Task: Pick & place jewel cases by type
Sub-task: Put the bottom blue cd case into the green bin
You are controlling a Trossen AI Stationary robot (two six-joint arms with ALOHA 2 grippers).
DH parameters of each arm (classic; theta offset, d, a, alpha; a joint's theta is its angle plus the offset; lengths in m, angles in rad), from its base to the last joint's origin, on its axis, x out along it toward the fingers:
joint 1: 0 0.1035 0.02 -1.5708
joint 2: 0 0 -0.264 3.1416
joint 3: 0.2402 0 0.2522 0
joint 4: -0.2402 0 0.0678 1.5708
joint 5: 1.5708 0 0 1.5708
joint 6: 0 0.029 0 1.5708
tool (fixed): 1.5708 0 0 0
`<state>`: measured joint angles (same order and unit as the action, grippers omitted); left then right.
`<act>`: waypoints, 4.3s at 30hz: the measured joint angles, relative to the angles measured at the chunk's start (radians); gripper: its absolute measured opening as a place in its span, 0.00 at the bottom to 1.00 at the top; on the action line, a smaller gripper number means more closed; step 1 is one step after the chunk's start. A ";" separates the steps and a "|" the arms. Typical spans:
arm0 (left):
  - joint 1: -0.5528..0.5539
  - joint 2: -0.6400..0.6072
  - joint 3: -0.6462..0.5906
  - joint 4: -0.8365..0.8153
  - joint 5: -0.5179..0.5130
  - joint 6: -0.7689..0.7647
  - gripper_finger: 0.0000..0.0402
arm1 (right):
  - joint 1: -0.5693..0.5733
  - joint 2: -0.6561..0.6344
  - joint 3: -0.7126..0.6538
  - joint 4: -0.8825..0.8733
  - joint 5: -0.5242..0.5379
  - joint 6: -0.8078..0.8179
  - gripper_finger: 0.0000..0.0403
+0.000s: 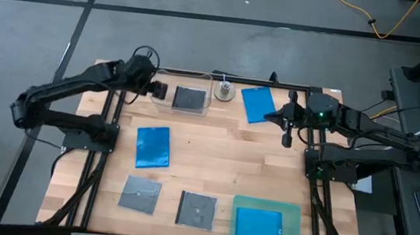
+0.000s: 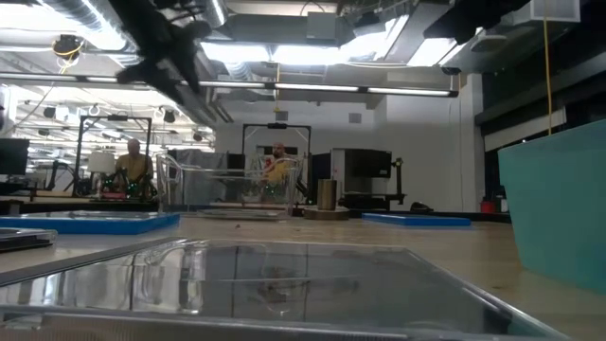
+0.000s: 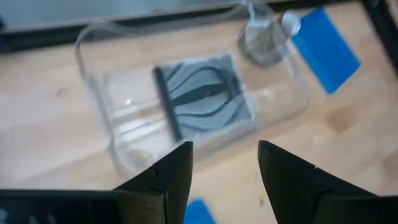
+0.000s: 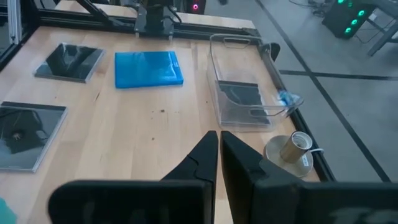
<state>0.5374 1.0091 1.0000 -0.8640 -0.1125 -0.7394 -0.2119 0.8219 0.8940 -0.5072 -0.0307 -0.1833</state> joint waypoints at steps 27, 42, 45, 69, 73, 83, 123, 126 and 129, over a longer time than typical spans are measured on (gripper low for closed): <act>-0.690 -0.146 -0.393 -0.196 -0.085 -0.497 0.01 | 0.033 0.477 0.000 0.306 -0.103 0.138 0.03; -0.820 -0.006 -0.394 -0.194 -0.047 -0.499 0.00 | 0.105 0.644 0.000 0.374 -0.103 0.325 0.01; -0.842 0.049 -0.394 -0.194 -0.019 -0.546 0.01 | 0.120 0.644 0.000 0.382 -0.102 0.316 0.02; -0.847 0.439 -0.372 0.022 0.029 -0.714 0.01 | 0.049 0.643 0.000 0.244 -0.103 0.079 0.03; -0.810 0.443 -0.357 0.017 0.029 -0.677 0.01 | 0.020 0.643 0.000 0.226 -0.103 0.052 0.03; -0.734 0.443 -0.351 0.101 -0.007 -0.589 0.01 | -0.023 0.642 -0.012 0.238 -0.103 0.044 0.03; -0.507 0.701 -0.113 0.456 0.021 -0.077 0.01 | -0.028 0.643 -0.246 0.429 -0.129 0.230 0.01; -0.507 0.732 -0.080 0.485 0.031 -0.060 0.01 | -0.028 0.643 -0.246 0.429 -0.129 0.223 0.02; -0.507 0.751 -0.067 0.489 0.039 -0.052 0.00 | -0.028 0.646 -0.246 0.430 -0.128 0.196 0.02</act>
<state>0.0299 1.7600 0.9335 -0.3754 -0.0731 -0.7917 -0.2401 1.4677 0.6479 -0.0769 -0.1590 0.0131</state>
